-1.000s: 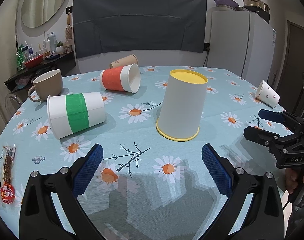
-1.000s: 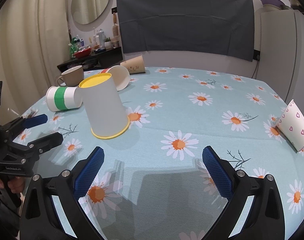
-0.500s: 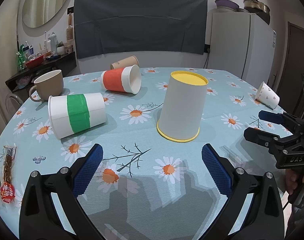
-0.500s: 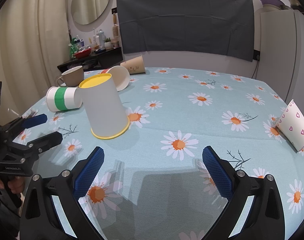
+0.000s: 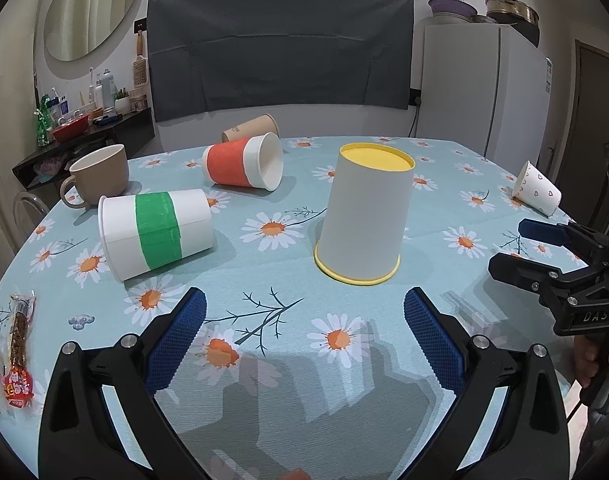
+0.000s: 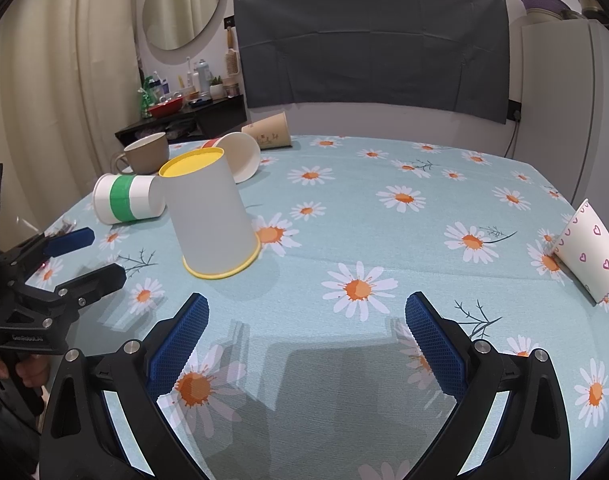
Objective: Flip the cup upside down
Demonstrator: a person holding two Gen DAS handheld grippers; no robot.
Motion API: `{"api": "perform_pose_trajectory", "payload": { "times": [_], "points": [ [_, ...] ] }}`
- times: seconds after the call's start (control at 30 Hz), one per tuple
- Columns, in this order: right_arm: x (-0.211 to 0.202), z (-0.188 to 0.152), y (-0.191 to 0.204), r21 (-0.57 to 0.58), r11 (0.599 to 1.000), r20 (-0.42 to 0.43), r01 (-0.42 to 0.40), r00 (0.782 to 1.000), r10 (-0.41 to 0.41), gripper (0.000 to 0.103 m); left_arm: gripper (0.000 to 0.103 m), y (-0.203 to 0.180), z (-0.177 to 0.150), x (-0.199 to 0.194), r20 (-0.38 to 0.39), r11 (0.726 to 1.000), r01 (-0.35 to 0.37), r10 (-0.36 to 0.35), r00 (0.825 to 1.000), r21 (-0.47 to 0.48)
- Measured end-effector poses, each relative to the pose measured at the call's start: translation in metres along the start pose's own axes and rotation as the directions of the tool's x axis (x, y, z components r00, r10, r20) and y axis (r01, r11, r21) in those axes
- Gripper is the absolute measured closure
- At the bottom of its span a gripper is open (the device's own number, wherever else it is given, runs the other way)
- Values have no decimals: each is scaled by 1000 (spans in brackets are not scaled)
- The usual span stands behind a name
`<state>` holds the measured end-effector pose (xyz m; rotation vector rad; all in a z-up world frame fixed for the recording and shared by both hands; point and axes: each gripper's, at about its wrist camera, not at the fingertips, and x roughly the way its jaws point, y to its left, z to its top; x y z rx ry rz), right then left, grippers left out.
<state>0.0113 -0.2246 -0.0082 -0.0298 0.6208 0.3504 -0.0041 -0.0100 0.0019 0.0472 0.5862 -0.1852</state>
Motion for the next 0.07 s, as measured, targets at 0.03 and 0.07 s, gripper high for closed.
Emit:
{"api": "perform_pose_trajectory", "payload": {
  "times": [0.03,0.07],
  "points": [
    [0,0,0,0,1000,1,0,1000,0,8,6,-1,0,0,1,1000,-2,2,1000,5],
    [0,0,0,0,1000,1,0,1000,0,8,6,-2,0,0,1,1000,-7,7,1000,9]
  ]
}}
